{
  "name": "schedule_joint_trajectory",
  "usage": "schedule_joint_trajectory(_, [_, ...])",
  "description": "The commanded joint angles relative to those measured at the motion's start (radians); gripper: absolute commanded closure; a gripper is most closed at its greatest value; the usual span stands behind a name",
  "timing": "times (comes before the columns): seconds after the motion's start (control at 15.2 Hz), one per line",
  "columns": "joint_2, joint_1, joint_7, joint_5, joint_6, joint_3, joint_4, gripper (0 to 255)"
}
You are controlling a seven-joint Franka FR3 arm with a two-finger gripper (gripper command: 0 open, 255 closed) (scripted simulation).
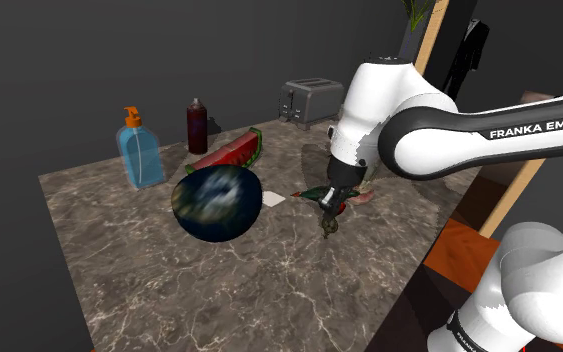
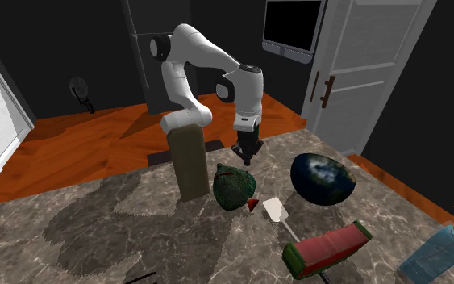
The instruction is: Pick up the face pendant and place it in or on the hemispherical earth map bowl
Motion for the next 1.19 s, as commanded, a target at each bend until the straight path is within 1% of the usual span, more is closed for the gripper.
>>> schedule_joint_trajectory(0.0, [0.000, 0.000, 0.000, 0.000, 0.000, 0.000, 0.000, 255])
schedule_joint_trajectory(0.07, [0.000, 0.000, 0.000, 0.000, 0.000, 0.000, 0.000, 255])
schedule_joint_trajectory(0.13, [0.000, 0.000, 0.000, 0.000, 0.000, 0.000, 0.000, 0])
schedule_joint_trajectory(0.2, [-0.137, -0.004, 0.102, 0.007, 0.129, 0.040, -0.142, 0])
schedule_joint_trajectory(0.26, [-0.269, -0.006, 0.218, 0.018, 0.251, 0.102, -0.277, 0])
schedule_joint_trajectory(0.33, [-0.349, -0.006, 0.298, 0.031, 0.321, 0.155, -0.355, 0])
schedule_joint_trajectory(0.79, [-0.235, -0.043, 0.301, 0.030, 0.470, 0.185, -0.387, 0])
schedule_joint_trajectory(0.86, [-0.225, -0.047, 0.302, 0.030, 0.482, 0.188, -0.389, 0])
schedule_joint_trajectory(1.12, [-0.225, -0.047, 0.302, 0.030, 0.482, 0.188, -0.389, 0])
